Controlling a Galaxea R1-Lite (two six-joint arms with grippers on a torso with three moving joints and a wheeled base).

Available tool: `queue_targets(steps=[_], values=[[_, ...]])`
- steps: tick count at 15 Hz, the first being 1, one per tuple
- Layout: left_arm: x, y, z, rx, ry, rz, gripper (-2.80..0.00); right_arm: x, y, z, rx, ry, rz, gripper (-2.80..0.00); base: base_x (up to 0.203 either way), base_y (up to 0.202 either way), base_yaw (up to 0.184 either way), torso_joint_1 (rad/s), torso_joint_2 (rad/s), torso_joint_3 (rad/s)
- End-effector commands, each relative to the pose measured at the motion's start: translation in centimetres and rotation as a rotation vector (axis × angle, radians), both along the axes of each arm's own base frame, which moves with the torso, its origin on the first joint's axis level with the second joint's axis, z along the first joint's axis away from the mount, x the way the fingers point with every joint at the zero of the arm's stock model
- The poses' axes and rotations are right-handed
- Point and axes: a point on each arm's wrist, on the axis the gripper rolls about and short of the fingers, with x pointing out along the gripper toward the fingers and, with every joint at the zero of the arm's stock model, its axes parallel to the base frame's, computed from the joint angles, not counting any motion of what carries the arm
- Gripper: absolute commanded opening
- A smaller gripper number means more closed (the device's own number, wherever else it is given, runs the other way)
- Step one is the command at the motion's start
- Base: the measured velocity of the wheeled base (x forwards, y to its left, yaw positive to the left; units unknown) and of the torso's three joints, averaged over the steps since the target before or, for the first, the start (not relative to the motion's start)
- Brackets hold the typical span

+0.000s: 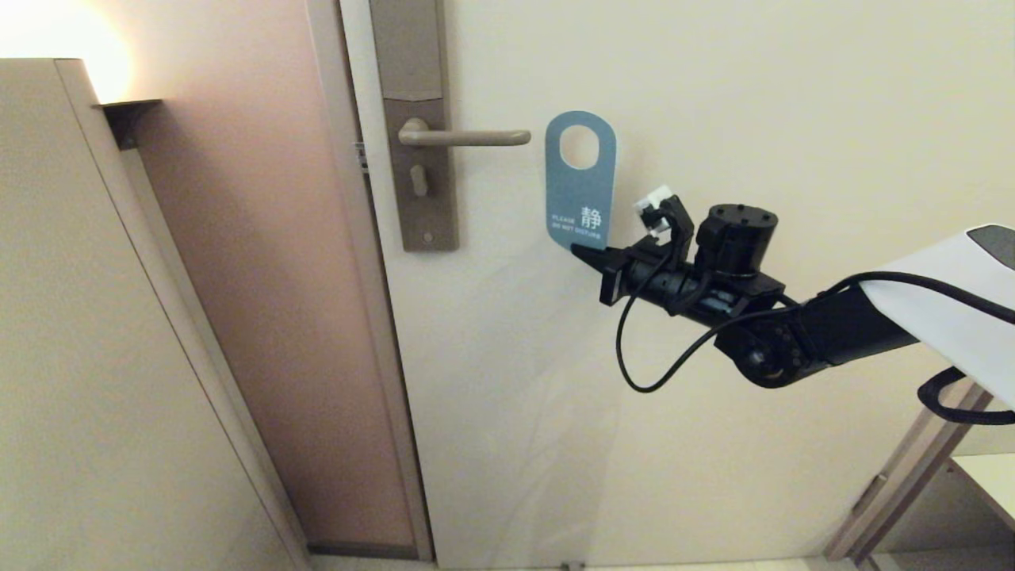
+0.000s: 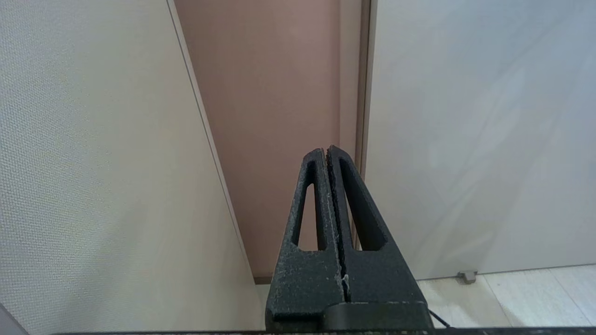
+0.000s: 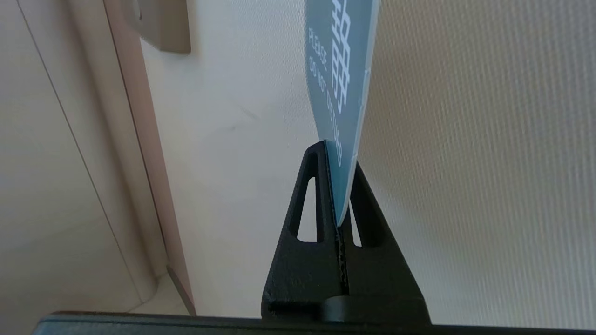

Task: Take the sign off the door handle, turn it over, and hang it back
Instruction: Hang the sign back with the other side facing out

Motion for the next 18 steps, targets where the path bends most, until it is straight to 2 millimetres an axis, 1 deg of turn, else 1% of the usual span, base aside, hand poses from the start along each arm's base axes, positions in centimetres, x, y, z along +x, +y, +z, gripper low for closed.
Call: queue_targets(steps=[1, 6, 12, 18], values=[[0.0, 0.0, 0.0, 0.001, 0.001, 0.000, -2.80, 0.4, 0.3, 0.4, 0.005, -0.014, 0.007, -2.80, 0.000, 0.000, 0.000, 0.000, 0.00, 0.000], [0.0, 0.0, 0.0, 0.001, 0.001, 0.000, -2.80, 0.2, 1.2, 0.5, 0.004, -0.013, 0.032, -2.80, 0.000, 0.000, 0.000, 0.000, 0.00, 0.000], [0.0, 0.0, 0.0, 0.001, 0.001, 0.000, -2.80, -0.7, 2.6, 0.9, -0.001, -0.029, 0.107, -2.80, 0.000, 0.000, 0.000, 0.000, 0.00, 0.000], [0.0, 0.0, 0.0, 0.001, 0.001, 0.000, -2.80, -1.7, 3.6, 1.8, 0.001, -0.034, 0.149, -2.80, 0.000, 0.000, 0.000, 0.000, 0.00, 0.000]])
